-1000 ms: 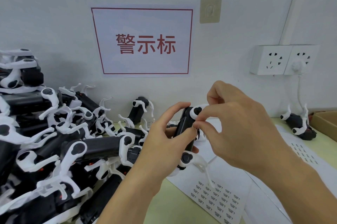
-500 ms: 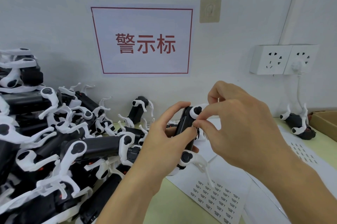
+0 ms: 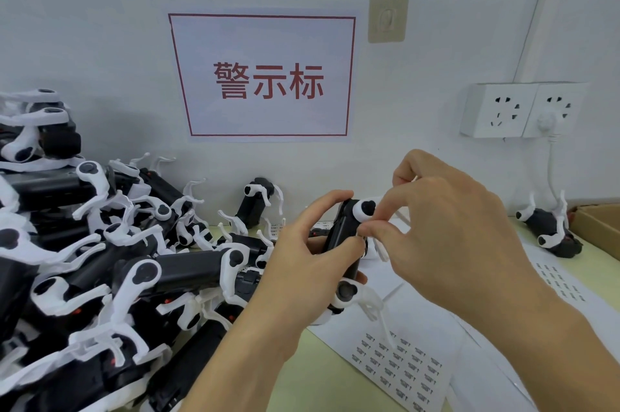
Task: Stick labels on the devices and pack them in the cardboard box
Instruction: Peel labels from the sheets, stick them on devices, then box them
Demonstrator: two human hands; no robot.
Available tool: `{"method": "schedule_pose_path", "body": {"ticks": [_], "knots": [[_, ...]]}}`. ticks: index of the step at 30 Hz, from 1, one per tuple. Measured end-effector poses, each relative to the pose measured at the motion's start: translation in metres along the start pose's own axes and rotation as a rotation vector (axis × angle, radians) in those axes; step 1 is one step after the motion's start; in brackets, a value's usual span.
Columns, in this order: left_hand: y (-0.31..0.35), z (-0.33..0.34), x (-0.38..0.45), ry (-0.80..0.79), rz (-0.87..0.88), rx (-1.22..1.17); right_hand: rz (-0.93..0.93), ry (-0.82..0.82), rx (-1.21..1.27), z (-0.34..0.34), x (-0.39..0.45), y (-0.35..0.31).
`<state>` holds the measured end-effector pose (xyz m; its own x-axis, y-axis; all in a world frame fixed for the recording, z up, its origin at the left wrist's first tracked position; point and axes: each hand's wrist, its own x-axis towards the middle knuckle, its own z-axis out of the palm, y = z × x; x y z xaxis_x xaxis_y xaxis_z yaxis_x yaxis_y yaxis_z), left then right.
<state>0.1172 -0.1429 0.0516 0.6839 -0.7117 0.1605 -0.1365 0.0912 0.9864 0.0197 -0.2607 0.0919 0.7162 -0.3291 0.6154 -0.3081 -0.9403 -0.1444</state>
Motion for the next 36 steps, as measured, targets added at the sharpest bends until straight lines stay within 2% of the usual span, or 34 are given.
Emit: {"method": "schedule_pose_path", "body": {"ticks": [3, 6, 13, 18, 24, 31, 36], "knots": [[0.0, -0.002, 0.0, -0.006, 0.002, -0.011, 0.038, -0.075, 0.226, 0.001, 0.003, 0.014], [0.0, -0.003, 0.001, -0.002, 0.002, -0.023, 0.036, -0.072, 0.323, -0.003, 0.006, 0.022], [-0.002, -0.005, 0.003, 0.01, -0.019, -0.153, -0.177, -0.175, 0.495, -0.014, 0.001, 0.022], [-0.003, -0.007, 0.004, 0.008, -0.045, -0.213, -0.204, -0.301, 0.38, -0.012, -0.001, 0.02], [-0.005, -0.007, 0.005, 0.001, -0.036, -0.185, -0.14, -0.303, 0.211, -0.011, 0.0, 0.018], [-0.006, -0.008, 0.006, -0.01, -0.052, -0.191, -0.141, -0.24, 0.281, -0.015, 0.0, 0.019], [-0.006, -0.009, 0.004, -0.017, -0.042, -0.217, -0.19, -0.345, 0.297, -0.012, 0.0, 0.016]]}}
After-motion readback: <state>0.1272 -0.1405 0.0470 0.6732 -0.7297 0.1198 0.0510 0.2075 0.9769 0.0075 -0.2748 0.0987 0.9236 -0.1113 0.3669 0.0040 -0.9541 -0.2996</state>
